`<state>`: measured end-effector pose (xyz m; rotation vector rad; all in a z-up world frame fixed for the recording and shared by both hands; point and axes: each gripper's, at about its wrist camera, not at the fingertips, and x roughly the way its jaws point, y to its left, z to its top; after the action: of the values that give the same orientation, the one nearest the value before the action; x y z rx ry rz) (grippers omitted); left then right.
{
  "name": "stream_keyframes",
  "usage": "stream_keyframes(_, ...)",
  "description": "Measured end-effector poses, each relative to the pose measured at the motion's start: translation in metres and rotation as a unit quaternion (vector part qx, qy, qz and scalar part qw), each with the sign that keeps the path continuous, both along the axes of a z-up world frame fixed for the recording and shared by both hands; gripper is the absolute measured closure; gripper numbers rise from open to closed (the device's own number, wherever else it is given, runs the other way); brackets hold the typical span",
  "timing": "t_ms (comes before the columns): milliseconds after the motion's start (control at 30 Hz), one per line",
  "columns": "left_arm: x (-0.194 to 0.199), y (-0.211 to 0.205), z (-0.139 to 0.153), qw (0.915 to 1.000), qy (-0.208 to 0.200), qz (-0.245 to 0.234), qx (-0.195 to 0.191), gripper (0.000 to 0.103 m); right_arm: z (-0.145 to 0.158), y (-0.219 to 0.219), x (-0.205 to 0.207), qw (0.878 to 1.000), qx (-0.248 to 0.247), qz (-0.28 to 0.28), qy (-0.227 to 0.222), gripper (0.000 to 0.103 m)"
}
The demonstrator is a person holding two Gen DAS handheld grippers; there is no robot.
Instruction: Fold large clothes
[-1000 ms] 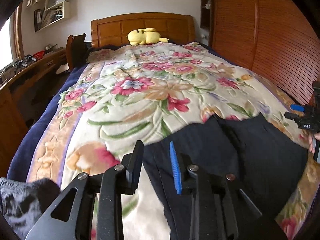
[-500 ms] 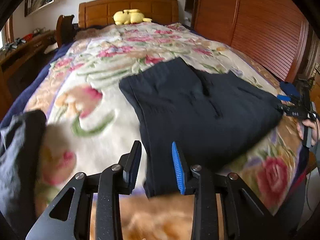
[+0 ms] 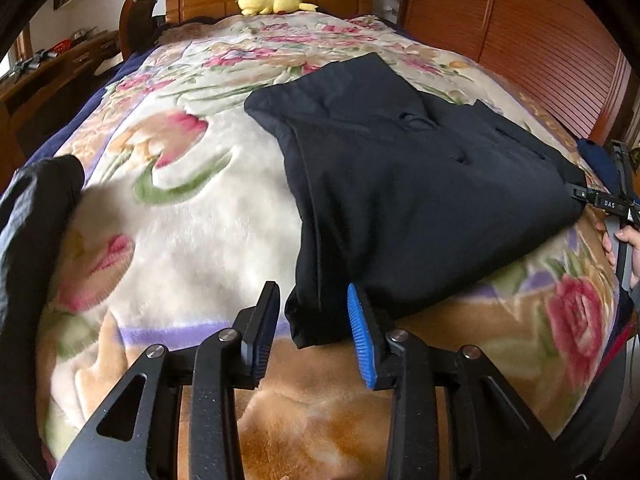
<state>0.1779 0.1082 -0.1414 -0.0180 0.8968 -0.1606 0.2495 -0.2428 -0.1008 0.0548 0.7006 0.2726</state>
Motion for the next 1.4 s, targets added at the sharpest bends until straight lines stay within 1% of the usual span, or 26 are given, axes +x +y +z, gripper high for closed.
stream_keyframes(67,0.001,0.002,-0.003,1.0000,0.001,0.006,-0.004,0.067,-0.003,-0.002,0.001,1.000,0.004,-0.001,0.004,0.005)
stream_keyframes(200,0.002,0.005,-0.009,0.9998,0.004,0.016,-0.010,0.067,-0.003,0.003,-0.001,1.000,-0.013,-0.001,0.004,0.005)
stream_keyframes(367,0.003,0.001,-0.007,0.9998,0.002,0.017,0.002,0.066,-0.004,0.006,0.003,1.000,-0.019,-0.002,0.006,0.005)
stream_keyframes(467,0.004,0.001,-0.006,0.9999,-0.002,0.015,-0.001,0.067,-0.005,0.009,0.005,1.000,-0.022,-0.001,0.007,0.005)
stream_keyframes(500,0.004,0.002,-0.005,0.9999,-0.005,0.014,-0.004,0.071,-0.005,0.009,0.006,1.000,-0.022,0.000,0.007,0.005)
stream_keyframes(533,0.003,0.002,-0.004,0.9999,-0.008,0.012,-0.007,0.079,-0.006,0.009,0.006,1.000,-0.022,0.001,0.009,0.005)
stream_keyframes(567,0.003,0.002,-0.004,0.9999,-0.008,0.007,-0.012,0.084,-0.006,0.009,0.007,1.000,-0.022,0.002,0.010,0.005)
stream_keyframes(633,0.002,0.000,-0.002,0.9998,-0.013,-0.001,-0.013,0.097,-0.007,0.012,0.010,1.000,-0.024,0.009,0.018,0.006)
stream_keyframes(667,0.001,-0.003,-0.001,0.9998,-0.015,-0.011,-0.006,0.098,-0.008,0.014,0.013,0.999,-0.026,0.018,0.031,0.007)
stream_keyframes(700,0.000,-0.004,0.002,0.9996,-0.023,-0.015,0.001,0.099,-0.010,0.017,0.018,0.998,-0.029,0.031,0.051,0.014)
stream_keyframes(733,-0.002,-0.004,0.005,0.9995,-0.027,-0.018,0.000,0.100,-0.008,0.020,0.018,0.997,-0.032,0.046,0.056,0.020)
stream_keyframes(800,-0.007,-0.003,0.016,0.9990,-0.041,-0.020,-0.002,0.101,-0.001,0.028,0.015,0.995,-0.046,0.072,0.056,0.051)
stream_keyframes(833,-0.011,-0.001,0.022,0.9985,-0.050,-0.021,-0.006,0.101,0.003,0.033,0.011,0.993,-0.056,0.086,0.054,0.060)
stream_keyframes(867,-0.015,0.000,0.028,0.9980,-0.058,-0.022,-0.012,0.101,0.007,0.036,0.007,0.993,-0.070,0.088,0.048,0.069)
stream_keyframes(900,-0.020,0.003,0.037,0.9971,-0.069,-0.025,-0.020,0.101,0.012,0.039,0.003,0.992,-0.082,0.088,0.041,0.076)
stream_keyframes(1000,-0.034,-0.001,0.053,0.9955,-0.088,-0.034,-0.012,0.101,0.027,0.040,-0.010,0.993,-0.085,0.077,0.025,0.081)
stream_keyframes(1067,-0.043,-0.002,0.060,0.9946,-0.096,-0.038,-0.011,0.101,0.037,0.041,-0.023,0.993,-0.087,0.080,0.007,0.082)
stream_keyframes(1200,-0.069,0.001,0.073,0.9926,-0.112,-0.043,-0.023,0.101,0.048,0.036,-0.052,0.993,-0.081,0.089,-0.010,0.082)
stream_keyframes(1267,-0.090,0.004,0.076,0.9920,-0.114,-0.043,-0.034,0.101,0.051,0.030,-0.071,0.992,-0.073,0.098,-0.012,0.082)
stream_keyframes(1367,-0.111,0.008,0.076,0.9922,-0.103,-0.041,-0.058,0.101,0.047,0.022,-0.100,0.991,-0.069,0.112,-0.008,0.082)
stream_keyframes(1400,-0.119,0.007,0.075,0.9930,-0.096,-0.041,-0.055,0.101,0.046,0.020,-0.105,0.991,-0.069,0.112,-0.004,0.082)
